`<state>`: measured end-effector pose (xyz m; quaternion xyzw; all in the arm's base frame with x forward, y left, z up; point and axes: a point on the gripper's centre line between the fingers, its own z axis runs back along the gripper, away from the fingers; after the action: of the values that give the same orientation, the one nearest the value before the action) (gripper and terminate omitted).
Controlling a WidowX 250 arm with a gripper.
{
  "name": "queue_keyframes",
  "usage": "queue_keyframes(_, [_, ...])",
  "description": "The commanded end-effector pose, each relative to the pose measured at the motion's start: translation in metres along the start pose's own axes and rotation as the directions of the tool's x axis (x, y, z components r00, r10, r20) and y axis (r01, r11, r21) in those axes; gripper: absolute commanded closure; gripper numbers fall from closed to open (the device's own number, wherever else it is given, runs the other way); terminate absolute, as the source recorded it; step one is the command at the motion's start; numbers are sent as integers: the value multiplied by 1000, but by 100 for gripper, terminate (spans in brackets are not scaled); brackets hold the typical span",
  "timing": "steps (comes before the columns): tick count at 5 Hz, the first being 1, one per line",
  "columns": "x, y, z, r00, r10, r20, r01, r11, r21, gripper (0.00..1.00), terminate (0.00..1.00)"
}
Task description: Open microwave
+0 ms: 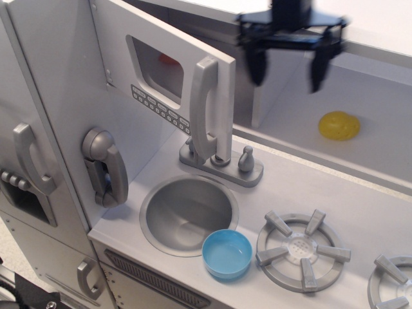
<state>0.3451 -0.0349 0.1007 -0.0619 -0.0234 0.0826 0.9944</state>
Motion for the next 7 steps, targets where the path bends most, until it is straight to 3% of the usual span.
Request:
queue_keyframes(1, [-10, 76, 28, 979, 44, 200, -60, 996, 72, 0, 0])
queue_keyframes(4, [-86, 126, 25, 979, -81, 190, 55, 989, 137, 0, 0])
queue_keyframes(5, [-92, 115, 33, 978, -107, 181, 95, 993, 75, 0, 0])
queue_keyframes(6, [-84, 89, 70, 979, -88, 185, 90, 996, 3, 0, 0])
queue_keyframes(7, [-61, 94, 104, 983, -72, 167, 70, 997, 19, 0, 0])
